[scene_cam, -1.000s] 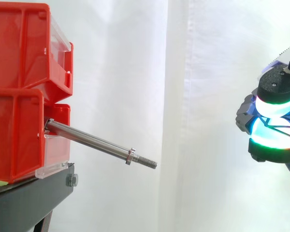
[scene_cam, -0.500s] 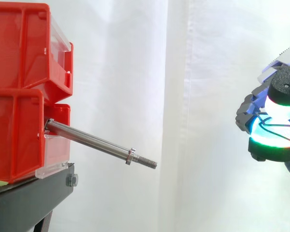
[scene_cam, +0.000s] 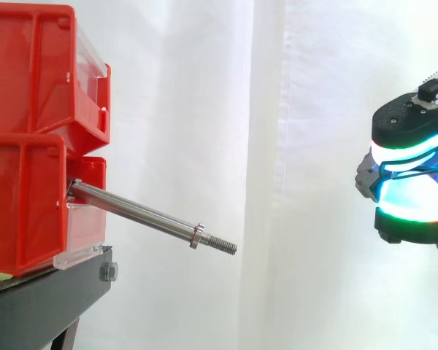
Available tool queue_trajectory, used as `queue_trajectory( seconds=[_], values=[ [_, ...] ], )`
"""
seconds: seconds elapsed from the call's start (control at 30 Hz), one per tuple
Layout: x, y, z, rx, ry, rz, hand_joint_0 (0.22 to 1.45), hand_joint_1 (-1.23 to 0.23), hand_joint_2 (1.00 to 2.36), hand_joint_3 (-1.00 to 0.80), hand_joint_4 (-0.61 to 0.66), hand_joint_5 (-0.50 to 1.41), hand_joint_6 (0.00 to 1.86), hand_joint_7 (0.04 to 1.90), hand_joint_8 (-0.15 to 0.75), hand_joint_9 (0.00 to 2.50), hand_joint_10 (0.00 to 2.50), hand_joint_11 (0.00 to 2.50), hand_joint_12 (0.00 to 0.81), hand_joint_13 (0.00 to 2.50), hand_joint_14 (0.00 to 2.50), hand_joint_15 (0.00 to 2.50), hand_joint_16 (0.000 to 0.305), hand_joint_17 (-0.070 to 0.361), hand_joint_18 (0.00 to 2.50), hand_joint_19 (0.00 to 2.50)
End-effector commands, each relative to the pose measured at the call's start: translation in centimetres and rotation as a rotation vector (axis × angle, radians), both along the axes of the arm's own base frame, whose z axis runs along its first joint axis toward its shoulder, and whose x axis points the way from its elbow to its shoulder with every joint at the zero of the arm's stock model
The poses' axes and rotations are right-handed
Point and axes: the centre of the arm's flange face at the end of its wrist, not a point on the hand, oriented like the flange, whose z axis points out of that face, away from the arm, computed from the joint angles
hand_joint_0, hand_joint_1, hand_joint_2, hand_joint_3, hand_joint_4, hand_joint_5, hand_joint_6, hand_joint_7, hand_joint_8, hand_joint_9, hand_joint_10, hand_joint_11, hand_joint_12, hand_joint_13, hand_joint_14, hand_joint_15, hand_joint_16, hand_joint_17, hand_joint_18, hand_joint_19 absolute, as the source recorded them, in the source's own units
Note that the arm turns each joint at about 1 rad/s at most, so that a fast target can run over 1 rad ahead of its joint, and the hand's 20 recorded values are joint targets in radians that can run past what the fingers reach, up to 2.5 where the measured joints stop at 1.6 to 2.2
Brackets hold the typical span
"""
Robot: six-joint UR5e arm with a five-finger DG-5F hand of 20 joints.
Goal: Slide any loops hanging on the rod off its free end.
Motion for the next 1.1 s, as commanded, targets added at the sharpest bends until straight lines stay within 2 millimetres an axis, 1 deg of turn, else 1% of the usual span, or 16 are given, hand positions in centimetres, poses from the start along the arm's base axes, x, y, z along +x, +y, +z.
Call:
queue_trajectory(
  seconds=[0.0, 0.03, 0.07, 0.1, 0.17, 0.2, 0.23, 0.27, 0.3, 0.33, 0.37, 0.4, 0.47, 0.6, 0.77, 1.07],
  values=[
    [0.01, 0.05, 0.0, 0.001, 0.0, 0.0, 0.54, -0.62, 1.07, -0.04, 0.01, -0.07, 0.87, 1.08, 0.344, 1.38, 0.03, 0.92, 0.443, 0.99, 0.02, 0.51, 0.069, 0.155, 1.05, 0.47],
    [0.01, 0.05, 0.0, 0.001, 0.0, 0.0, 0.52, -0.66, 1.14, -0.03, 0.03, -0.08, 0.89, 1.05, 0.346, 1.35, 0.03, 0.93, 0.448, 0.99, 0.02, 0.51, 0.07, 0.157, 1.06, 0.46],
    [0.01, 0.05, 0.0, 0.0, 0.0, 0.001, 0.53, -0.69, 1.16, -0.02, 0.04, -0.09, 0.9, 1.02, 0.345, 1.34, 0.03, 0.94, 0.446, 0.98, 0.02, 0.51, 0.069, 0.156, 1.05, 0.46],
    [0.01, 0.05, 0.0, 0.0, 0.0, 0.001, 0.55, -0.73, 1.11, 0.01, 0.04, -0.09, 0.9, 1.05, 0.342, 1.33, 0.03, 0.96, 0.439, 0.96, 0.02, 0.51, 0.067, 0.152, 1.03, 0.47],
    [0.01, 0.05, 0.0, 0.0, 0.0, 0.001, 0.55, -0.73, 1.12, 0.01, 0.03, -0.1, 0.9, 1.03, 0.345, 1.32, 0.03, 0.97, 0.438, 0.96, 0.02, 0.51, 0.067, 0.152, 1.03, 0.47],
    [0.01, 0.05, 0.0, 0.0, 0.0, 0.001, 0.56, -0.74, 1.1, 0.01, 0.02, -0.1, 0.91, 1.02, 0.345, 1.31, 0.03, 0.97, 0.435, 0.95, 0.02, 0.51, 0.067, 0.151, 1.02, 0.46],
    [-0.01, -0.05, 0.0, 0.0, 0.0, -0.001, 0.58, -0.76, 1.04, 0.02, 0.02, -0.11, 0.92, 0.99, 0.338, 1.29, 0.03, 0.96, 0.432, 0.94, 0.02, 0.52, 0.066, 0.147, 1.01, 0.46],
    [0.01, 0.05, 0.0, 0.0, 0.0, 0.001, 0.58, -0.76, 1.05, 0.01, 0.02, -0.11, 0.92, 0.99, 0.339, 1.27, 0.03, 0.96, 0.432, 0.94, 0.02, 0.52, 0.065, 0.146, 1.0, 0.46],
    [0.01, 0.05, 0.0, 0.0, 0.0, 0.001, 0.58, -0.77, 1.05, -0.01, 0.02, -0.11, 0.92, 0.97, 0.339, 1.26, 0.03, 0.96, 0.432, 0.94, 0.02, 0.51, 0.065, 0.146, 1.0, 0.46],
    [-0.01, -0.05, 0.0, 0.0, 0.0, -0.001, 0.61, -0.79, 1.0, -0.05, 0.03, -0.12, 0.93, 0.95, 0.326, 1.23, 0.03, 0.98, 0.423, 0.92, 0.02, 0.52, 0.063, 0.141, 0.97, 0.46],
    [0.01, 0.05, 0.0, 0.001, 0.0, 0.0, 0.61, -0.81, 1.0, -0.08, 0.03, -0.12, 0.93, 0.95, 0.32, 1.21, 0.03, 1.0, 0.413, 0.9, 0.02, 0.52, 0.06, 0.135, 0.94, 0.47],
    [0.01, 0.05, 0.0, 0.001, 0.0, 0.0, 0.63, -0.82, 1.01, -0.15, 0.03, -0.13, 0.93, 0.94, 0.296, 1.18, 0.03, 1.01, 0.389, 0.87, 0.02, 0.54, 0.055, 0.124, 0.89, 0.5],
    [0.01, 0.05, 0.0, 0.0, 0.0, 0.001, 0.63, -0.83, 1.01, -0.2, 0.02, -0.14, 0.93, 0.96, 0.275, 1.15, 0.03, 1.02, 0.366, 0.84, 0.02, 0.54, 0.05, 0.111, 0.84, 0.53],
    [-0.01, 0.05, 0.0, 0.001, 0.001, 0.0, 0.66, -0.82, 1.01, -0.32, 0.02, -0.13, 0.93, 0.97, 0.261, 1.15, 0.03, 1.03, 0.348, 0.83, 0.02, 0.55, 0.046, 0.104, 0.82, 0.54],
    [-0.04, 0.04, -0.01, 0.002, 0.002, -0.001, 0.62, -0.76, 1.01, -0.35, 0.05, -0.12, 0.92, 1.0, 0.265, 1.2, 0.03, 1.01, 0.344, 0.85, 0.02, 0.55, 0.046, 0.103, 0.83, 0.55],
    [-0.12, 0.03, -0.03, 0.002, 0.009, -0.001, 0.59, -0.66, 1.01, -0.41, 0.05, -0.11, 0.92, 0.98, 0.267, 1.22, 0.03, 1.0, 0.349, 0.86, 0.02, 0.55, 0.047, 0.105, 0.84, 0.56]
  ],
)
